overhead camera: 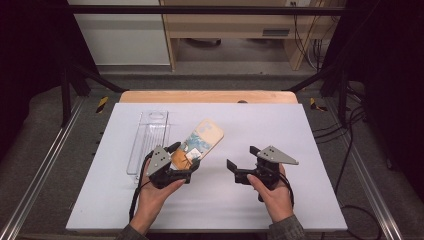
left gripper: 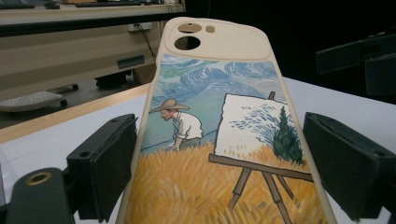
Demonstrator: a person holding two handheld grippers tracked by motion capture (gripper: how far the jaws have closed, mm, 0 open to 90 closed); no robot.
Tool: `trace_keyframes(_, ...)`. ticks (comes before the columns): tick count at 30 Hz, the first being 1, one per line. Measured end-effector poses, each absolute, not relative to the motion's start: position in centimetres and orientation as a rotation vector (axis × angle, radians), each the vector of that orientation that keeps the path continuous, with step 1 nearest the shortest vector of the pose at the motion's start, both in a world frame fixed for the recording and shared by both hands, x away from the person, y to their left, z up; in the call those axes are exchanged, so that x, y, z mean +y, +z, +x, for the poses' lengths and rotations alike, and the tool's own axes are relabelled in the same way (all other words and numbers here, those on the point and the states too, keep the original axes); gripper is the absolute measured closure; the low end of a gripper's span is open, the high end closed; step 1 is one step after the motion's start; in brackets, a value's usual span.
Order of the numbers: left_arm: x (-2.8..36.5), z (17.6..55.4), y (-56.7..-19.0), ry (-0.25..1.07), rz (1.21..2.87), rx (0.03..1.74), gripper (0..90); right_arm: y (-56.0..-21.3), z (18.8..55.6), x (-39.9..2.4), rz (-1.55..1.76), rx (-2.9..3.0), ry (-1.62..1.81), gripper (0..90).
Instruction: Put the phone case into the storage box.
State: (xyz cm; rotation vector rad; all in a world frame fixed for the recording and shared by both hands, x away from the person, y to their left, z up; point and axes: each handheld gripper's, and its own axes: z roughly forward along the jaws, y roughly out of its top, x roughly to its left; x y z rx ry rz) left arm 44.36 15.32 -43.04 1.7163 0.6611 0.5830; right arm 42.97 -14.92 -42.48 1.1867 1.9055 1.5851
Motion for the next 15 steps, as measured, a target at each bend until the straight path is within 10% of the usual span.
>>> trace_keyframes(15, 15.0, 44.0, -42.7, 0.604, 1.723, 0.620, 11.8, -40.9, 43.1, -13.3, 1.185, 1.933, 1.636, 3.9)
